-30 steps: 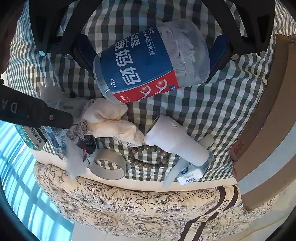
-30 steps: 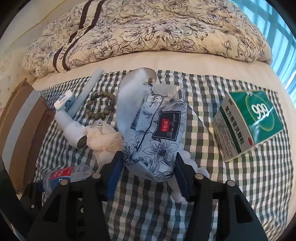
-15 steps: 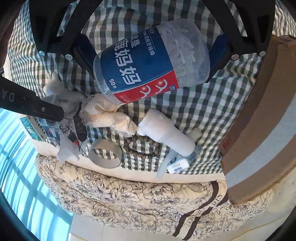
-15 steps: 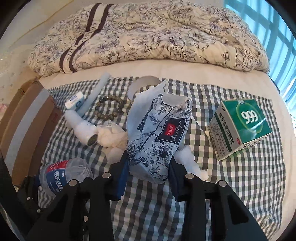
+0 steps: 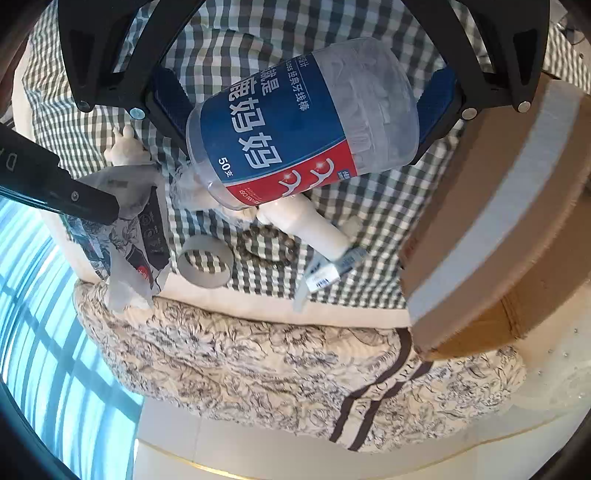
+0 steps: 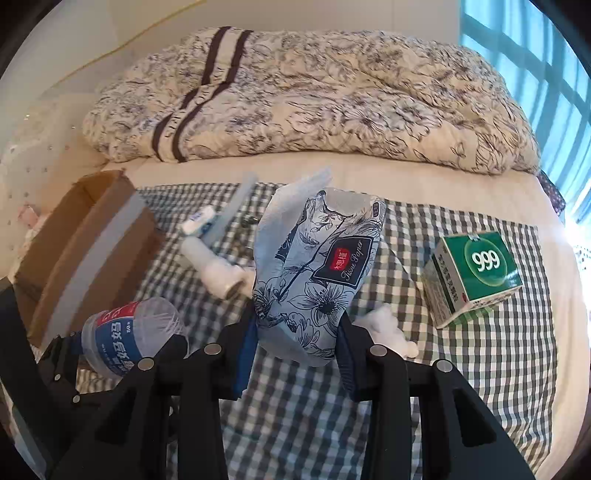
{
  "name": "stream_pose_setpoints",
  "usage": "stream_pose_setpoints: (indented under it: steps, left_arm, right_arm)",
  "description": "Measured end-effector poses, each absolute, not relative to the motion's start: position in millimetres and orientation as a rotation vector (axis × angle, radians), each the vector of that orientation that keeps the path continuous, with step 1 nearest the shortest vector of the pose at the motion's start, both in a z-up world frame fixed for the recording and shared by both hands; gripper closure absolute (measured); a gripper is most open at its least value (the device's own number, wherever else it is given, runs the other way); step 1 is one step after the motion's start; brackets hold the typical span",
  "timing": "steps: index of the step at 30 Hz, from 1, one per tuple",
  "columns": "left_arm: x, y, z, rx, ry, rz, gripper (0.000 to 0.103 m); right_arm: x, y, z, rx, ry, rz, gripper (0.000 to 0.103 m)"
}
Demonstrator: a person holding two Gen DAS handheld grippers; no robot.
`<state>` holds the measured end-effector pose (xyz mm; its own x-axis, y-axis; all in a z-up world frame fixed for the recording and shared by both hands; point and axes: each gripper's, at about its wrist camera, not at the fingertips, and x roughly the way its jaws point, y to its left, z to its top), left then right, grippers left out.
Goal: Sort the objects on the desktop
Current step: 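Carry the tissue pack to the box and open the right tool while the left tool carries the bottle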
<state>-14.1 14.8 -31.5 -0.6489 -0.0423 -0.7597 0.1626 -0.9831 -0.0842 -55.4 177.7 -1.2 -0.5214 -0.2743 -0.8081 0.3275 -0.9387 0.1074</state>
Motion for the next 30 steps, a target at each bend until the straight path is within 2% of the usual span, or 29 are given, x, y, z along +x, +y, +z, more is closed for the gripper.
stream_pose_setpoints:
  steps: [12,22,30]
  left_arm:
    - [3.3,-26.3,17.2,1.154,0.219,-2.722,0.0]
    - [9.1,-109.1,58.0,1.026,0.295,-2.655,0.0]
    - [18.3,-168.7,68.2,0.955,0.326,-2.582,0.0]
  right_arm:
    - [-39.2,133.9,40.1,1.188,0.092,-2.441,0.065]
    - [-30.7,69.8,66.0,1.094,0.111,-2.386,0.065]
    - [-21.4,9.5,66.6,1.051,0.17,-2.294,0.065]
